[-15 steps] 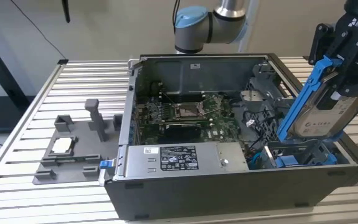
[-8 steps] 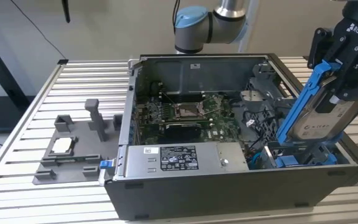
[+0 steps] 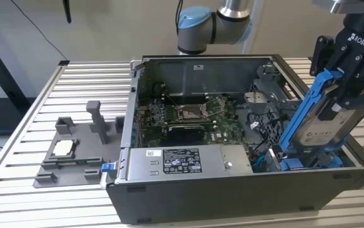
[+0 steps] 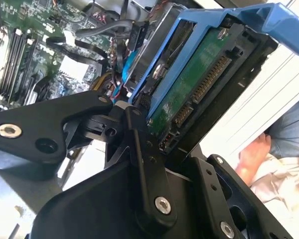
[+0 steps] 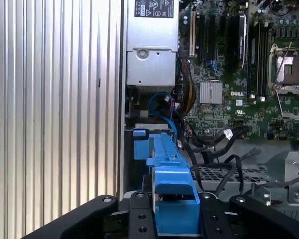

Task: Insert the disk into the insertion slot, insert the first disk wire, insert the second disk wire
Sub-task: 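Insert the disk into the insertion slot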

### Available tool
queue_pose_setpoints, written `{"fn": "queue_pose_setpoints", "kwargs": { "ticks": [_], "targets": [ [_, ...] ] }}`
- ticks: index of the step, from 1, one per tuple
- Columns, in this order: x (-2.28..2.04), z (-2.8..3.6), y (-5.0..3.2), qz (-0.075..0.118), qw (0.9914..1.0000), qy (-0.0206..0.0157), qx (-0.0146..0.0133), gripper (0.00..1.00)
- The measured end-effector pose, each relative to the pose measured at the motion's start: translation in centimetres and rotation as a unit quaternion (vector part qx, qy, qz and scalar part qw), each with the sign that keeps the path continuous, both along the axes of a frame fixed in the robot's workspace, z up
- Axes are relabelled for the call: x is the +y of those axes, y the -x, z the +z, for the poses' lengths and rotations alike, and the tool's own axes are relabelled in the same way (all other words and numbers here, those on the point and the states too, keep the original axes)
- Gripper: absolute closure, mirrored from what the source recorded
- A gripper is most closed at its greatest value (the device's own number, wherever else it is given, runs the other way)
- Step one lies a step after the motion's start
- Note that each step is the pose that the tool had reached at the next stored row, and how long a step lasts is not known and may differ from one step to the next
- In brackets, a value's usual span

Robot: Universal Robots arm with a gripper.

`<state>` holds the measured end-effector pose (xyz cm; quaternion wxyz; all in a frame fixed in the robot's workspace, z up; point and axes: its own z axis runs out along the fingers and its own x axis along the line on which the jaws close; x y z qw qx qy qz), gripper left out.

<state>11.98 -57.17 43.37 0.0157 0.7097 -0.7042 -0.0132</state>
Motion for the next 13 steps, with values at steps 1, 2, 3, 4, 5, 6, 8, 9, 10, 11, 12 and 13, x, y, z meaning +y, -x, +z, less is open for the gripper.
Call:
{"fn": "queue_pose_setpoints", "kwargs": {
  "ticks": [1, 2, 3, 4, 5, 6, 8, 9, 10, 11, 12, 13],
  "targets": [
    [-0.02, -0.08, 0.0, 0.0, 1.0, -0.0001, 0.0, 0.68],
    [-0.04, -0.15, 0.0, 0.001, 1.0, 0.0, 0.0, 0.68],
    [-0.06, -0.24, 0.0, 0.002, 1.0, 0.0, 0.0001, 0.68],
    [-0.09, -0.34, 0.0, 0.002, 1.0, -0.0001, 0.0002, 0.68],
    [-0.1, -0.44, 0.0, 0.003, 1.0, -0.0001, 0.0004, 0.68],
    [-0.13, -0.54, 0.0, 0.004, 0.99999, -0.0001, 0.0008, 0.68],
    [-0.17, -0.73, 0.0, 0.005, 0.99999, -0.0013, 0.0011, 0.68],
    [-0.18, -0.83, 0.0, 0.005, 0.99998, -0.0024, 0.0012, 0.68],
    [-0.19, -0.94, 0.0, 0.006, 0.99998, -0.0034, 0.0013, 0.68],
    [-0.19, -1.03, 0.0, 0.006, 0.99997, -0.0042, 0.0015, 0.68],
    [-0.19, -1.13, 0.0, 0.007, 0.99996, -0.0051, 0.0016, 0.68],
    [-0.19, -1.22, 0.0, 0.007, 0.99996, -0.0059, 0.0016, 0.68]
  ]
}}
